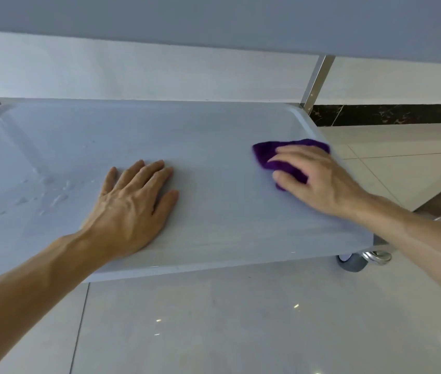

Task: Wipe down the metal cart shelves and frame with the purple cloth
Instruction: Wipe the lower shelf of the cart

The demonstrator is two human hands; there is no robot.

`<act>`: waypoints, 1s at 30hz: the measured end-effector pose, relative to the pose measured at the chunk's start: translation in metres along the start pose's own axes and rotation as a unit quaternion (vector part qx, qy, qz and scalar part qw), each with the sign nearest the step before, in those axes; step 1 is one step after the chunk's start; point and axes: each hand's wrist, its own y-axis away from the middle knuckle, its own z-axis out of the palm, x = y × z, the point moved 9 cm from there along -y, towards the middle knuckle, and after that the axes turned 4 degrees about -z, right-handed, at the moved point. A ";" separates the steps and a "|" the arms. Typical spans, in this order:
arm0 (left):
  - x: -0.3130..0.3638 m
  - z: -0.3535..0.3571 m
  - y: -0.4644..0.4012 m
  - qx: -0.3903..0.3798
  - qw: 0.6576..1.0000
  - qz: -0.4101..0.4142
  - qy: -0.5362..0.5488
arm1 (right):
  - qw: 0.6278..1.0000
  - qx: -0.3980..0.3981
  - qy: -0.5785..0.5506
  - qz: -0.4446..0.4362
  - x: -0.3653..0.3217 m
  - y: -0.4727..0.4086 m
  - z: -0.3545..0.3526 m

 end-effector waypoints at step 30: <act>0.016 0.006 0.023 -0.012 1.000 -0.021 -0.006 | 0.964 -0.033 0.037 0.260 0.078 -0.057 0.005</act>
